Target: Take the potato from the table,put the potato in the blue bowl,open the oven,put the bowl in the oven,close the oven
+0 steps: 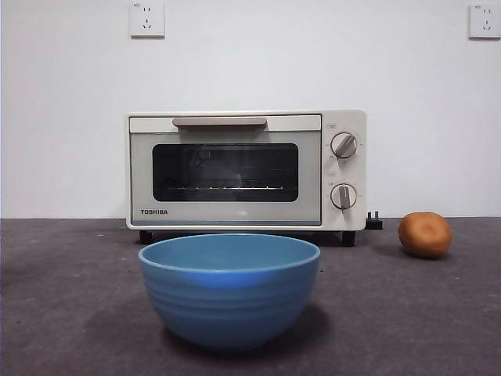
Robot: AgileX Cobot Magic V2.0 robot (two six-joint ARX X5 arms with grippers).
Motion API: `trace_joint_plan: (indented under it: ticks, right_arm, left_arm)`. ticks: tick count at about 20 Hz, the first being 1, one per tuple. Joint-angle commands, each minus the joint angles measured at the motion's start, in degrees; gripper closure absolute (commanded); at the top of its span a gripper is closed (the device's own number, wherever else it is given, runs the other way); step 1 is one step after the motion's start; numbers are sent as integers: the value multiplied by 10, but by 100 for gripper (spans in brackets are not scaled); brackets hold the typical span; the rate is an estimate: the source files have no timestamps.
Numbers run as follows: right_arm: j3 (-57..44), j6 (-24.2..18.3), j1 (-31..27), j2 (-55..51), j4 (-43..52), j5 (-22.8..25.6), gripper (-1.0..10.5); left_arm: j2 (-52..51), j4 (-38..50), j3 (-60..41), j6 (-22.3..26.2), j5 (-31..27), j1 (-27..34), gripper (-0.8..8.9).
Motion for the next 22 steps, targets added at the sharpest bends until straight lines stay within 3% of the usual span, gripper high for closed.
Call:
trace_joint_plan:
  ticks: [1,12,16,22]
  right_arm:
    - [33,-14,0,60,-26,-2,949]
    - [113,-47,2,280,-84,-47,950]
    - [129,-64,6,349,-79,-45,950]
    - [216,-44,47,482,-51,-34,935]
  left_arm:
    - [49,-24,32,30,24,2,819]
    - [227,-77,116,88,119,1,819]
    - [282,-105,116,110,120,0,819]
    - [309,-118,116,121,120,0,819]
